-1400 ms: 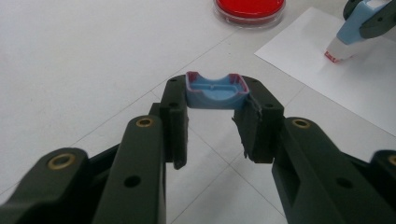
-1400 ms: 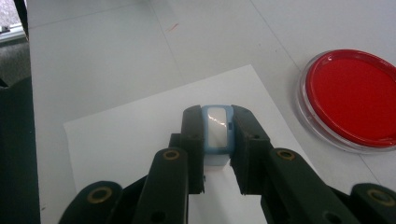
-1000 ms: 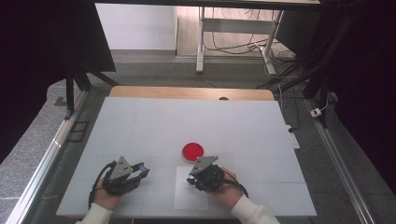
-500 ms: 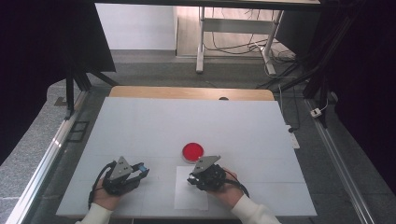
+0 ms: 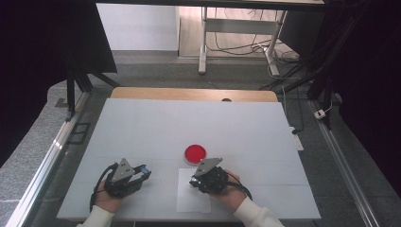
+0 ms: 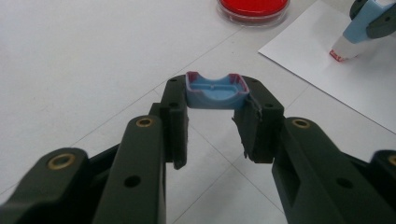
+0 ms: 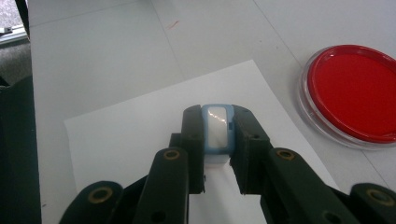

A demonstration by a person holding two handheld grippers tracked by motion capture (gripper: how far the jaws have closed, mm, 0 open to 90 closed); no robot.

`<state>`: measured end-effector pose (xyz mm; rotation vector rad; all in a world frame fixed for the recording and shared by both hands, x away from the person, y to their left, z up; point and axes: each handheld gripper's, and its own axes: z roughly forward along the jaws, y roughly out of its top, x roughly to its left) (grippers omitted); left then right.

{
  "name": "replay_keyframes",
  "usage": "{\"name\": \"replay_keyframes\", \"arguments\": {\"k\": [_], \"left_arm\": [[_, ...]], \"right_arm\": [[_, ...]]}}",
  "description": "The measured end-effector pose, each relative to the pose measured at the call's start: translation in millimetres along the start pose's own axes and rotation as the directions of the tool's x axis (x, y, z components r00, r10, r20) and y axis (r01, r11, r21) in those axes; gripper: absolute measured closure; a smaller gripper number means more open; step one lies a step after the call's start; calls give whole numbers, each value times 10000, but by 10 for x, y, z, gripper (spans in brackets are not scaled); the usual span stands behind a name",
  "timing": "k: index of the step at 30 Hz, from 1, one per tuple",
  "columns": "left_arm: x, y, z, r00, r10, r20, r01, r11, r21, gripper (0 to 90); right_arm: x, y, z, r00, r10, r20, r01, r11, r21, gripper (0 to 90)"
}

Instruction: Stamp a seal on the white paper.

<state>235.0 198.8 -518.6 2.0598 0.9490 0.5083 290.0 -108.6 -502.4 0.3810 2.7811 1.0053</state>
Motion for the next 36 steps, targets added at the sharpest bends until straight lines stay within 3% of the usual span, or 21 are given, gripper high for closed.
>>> {"name": "replay_keyframes", "arguments": {"k": [10, 27, 36], "left_arm": [[16, -2, 6, 10000, -43, -33, 43, 10000, 4, 650], [24, -7, 7, 10000, -77, -34, 76, 10000, -18, 650], [28, -9, 2, 10000, -88, -22, 88, 10000, -31, 650]], "right_arm": [[10, 23, -7, 9999, -48, 97, 47, 9999, 148, 755], [-27, 23, -56, 9999, 90, -133, -93, 9998, -189, 751], [-84, 35, -173, 9980, 576, -266, -596, 9950, -801, 751]]}}
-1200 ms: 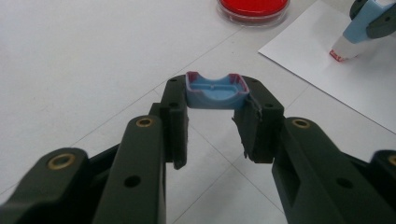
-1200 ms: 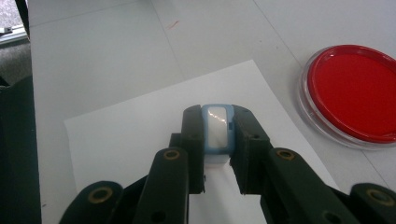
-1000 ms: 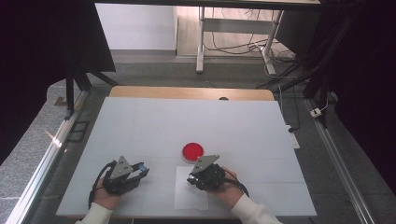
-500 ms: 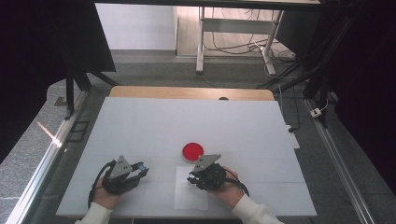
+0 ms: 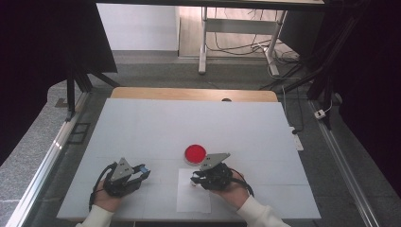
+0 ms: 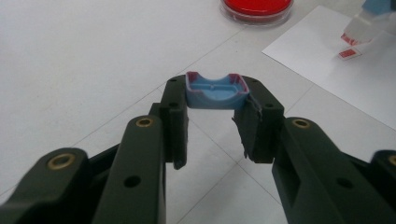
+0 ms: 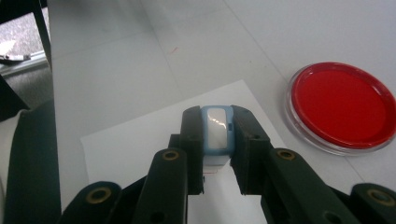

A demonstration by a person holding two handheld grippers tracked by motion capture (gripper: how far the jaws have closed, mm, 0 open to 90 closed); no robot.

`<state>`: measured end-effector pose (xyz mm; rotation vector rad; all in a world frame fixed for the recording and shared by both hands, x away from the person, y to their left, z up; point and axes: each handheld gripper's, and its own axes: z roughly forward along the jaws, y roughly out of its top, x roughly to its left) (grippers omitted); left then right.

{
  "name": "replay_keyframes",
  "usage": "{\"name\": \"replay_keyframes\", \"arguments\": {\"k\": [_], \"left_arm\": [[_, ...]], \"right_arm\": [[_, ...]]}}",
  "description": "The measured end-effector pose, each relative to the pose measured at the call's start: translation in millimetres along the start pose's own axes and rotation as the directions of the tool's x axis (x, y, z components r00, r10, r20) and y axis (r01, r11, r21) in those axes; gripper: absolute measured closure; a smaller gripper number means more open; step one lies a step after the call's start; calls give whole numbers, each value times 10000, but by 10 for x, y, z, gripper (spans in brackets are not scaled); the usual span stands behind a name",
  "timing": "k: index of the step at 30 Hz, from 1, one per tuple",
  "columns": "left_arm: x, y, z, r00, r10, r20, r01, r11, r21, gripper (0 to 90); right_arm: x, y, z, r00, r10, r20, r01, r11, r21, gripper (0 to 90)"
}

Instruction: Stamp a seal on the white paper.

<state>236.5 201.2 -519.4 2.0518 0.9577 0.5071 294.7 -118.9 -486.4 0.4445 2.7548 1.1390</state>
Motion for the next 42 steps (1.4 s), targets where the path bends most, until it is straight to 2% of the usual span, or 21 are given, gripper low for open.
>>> {"name": "replay_keyframes", "arguments": {"k": [10, 14, 17, 21, 26, 28, 31, 34, 42], "left_arm": [[-1, 0, 1, 10000, 16, -1, -16, 10000, -4, 650], [-1, -1, 3, 10000, 23, -13, -23, 10000, 0, 650], [-1, -1, 7, 10000, 7, -1, -7, 10000, 11, 650], [-1, -1, 8, 10000, 12, 1, -12, 10000, 13, 650], [6, -5, 7, 10000, 13, -15, -13, 10000, 12, 650], [8, -5, 12, 10000, -6, -1, 6, 10000, 22, 650], [-1, -2, 14, 10000, 32, 4, -32, 10000, 48, 650], [-7, -1, 18, 10000, 71, -9, -71, 10000, 64, 650], [-2, -4, 18, 10000, 63, -43, -63, 10000, 51, 650]], "right_arm": [[-67, 12, -125, 9988, 497, -22, -497, 9963, -702, 751], [-94, 8, -166, 9973, 720, -123, -729, 9913, -1100, 751], [-119, 5, -210, 9964, 844, 32, -832, 9868, -1389, 751], [-169, -9, -285, 9928, 1185, 169, -1128, 9737, -1981, 751], [-239, -33, -391, 9870, 1585, 263, -1444, 9466, -2883, 751], [-271, -42, -431, 9847, 1720, 271, -1550, 9367, -3140, 751], [-308, -57, -473, 9818, 1881, 251, -1691, 9274, -3337, 751], [-326, -67, -494, 9804, 1948, 285, -1734, 9229, -3437, 751], [-328, -59, -513, 9843, 1752, 203, -1572, 9236, -3495, 751]]}}
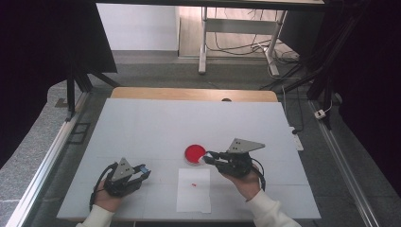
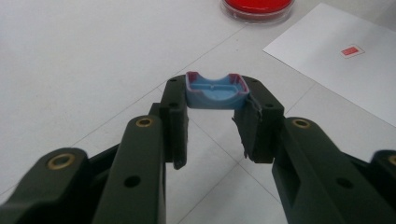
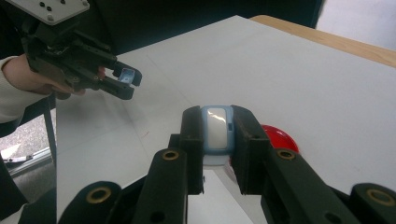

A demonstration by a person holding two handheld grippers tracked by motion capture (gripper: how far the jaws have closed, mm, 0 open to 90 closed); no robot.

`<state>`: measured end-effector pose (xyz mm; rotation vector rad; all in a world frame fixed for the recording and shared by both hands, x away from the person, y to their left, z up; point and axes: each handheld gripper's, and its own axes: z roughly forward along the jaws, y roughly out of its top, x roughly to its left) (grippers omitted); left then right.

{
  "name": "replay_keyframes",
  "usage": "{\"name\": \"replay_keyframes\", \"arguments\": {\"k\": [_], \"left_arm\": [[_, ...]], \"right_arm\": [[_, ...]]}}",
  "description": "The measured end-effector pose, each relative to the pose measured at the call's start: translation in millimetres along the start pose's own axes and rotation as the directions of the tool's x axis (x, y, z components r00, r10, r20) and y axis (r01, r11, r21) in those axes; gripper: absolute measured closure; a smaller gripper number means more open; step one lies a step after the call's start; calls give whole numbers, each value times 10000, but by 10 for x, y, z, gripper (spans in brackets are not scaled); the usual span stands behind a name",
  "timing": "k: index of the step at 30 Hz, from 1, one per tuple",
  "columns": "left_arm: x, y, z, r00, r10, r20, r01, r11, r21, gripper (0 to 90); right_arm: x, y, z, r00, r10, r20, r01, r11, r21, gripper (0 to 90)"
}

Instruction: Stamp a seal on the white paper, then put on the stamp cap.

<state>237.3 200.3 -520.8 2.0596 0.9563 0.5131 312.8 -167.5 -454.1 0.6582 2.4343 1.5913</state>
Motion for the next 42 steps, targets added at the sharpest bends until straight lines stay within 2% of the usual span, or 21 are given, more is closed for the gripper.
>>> {"name": "replay_keyframes", "arguments": {"k": [6, 21, 42], "left_arm": [[1, 0, -15, 9999, -12, -127, 10, 9999, -154, 650], [-15, 15, 4, 10000, 45, -23, -45, 9999, -143, 650], [-150, 147, 141, 9982, 513, 301, -509, 9986, -125, 649]], "right_arm": [[-1, 0, -5, 10000, 43, -12, -43, 10000, -45, 751], [36, -4, 29, 9999, -68, 74, 67, 9999, 146, 751], [58, 5, 30, 9999, -68, 100, 67, 10000, 74, 751]]}}
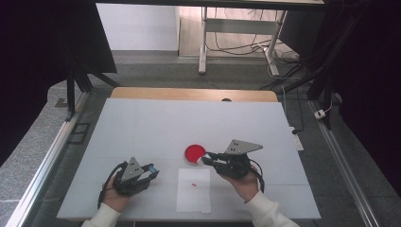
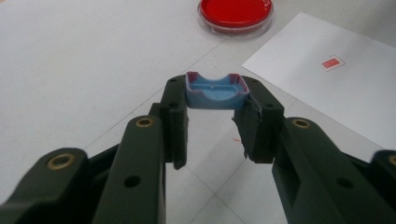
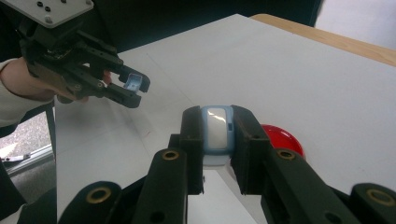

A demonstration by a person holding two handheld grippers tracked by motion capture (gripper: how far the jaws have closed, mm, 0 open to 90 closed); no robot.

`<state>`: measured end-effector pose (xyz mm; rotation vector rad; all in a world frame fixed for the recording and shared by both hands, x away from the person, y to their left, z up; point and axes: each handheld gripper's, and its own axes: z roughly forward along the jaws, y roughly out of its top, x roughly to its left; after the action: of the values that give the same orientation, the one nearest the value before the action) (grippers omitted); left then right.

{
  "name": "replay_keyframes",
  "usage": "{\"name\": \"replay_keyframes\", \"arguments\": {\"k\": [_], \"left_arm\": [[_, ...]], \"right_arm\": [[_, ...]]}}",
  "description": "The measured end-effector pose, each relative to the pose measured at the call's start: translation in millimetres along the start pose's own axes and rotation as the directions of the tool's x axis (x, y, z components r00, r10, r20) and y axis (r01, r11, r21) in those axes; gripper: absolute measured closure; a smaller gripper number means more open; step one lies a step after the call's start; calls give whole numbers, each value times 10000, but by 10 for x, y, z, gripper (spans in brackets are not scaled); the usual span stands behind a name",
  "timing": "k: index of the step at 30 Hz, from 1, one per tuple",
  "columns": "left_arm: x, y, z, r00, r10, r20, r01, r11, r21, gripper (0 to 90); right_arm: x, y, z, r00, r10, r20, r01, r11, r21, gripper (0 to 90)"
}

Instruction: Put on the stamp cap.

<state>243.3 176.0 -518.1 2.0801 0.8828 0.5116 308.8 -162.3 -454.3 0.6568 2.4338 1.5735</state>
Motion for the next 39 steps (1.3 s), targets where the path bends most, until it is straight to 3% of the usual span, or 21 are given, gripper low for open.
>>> {"name": "replay_keyframes", "arguments": {"k": [11, 39], "left_arm": [[-79, 96, 78, 9996, 269, 29, -269, 9995, -183, 650], [-307, 305, 421, 9935, 1021, 501, -1018, 9948, -79, 649]], "right_arm": [[11, 4, -4, 10000, -9, 48, 9, 10000, -36, 750], [34, 5, -1, 9999, -53, 141, 54, 9999, -97, 749]]}}
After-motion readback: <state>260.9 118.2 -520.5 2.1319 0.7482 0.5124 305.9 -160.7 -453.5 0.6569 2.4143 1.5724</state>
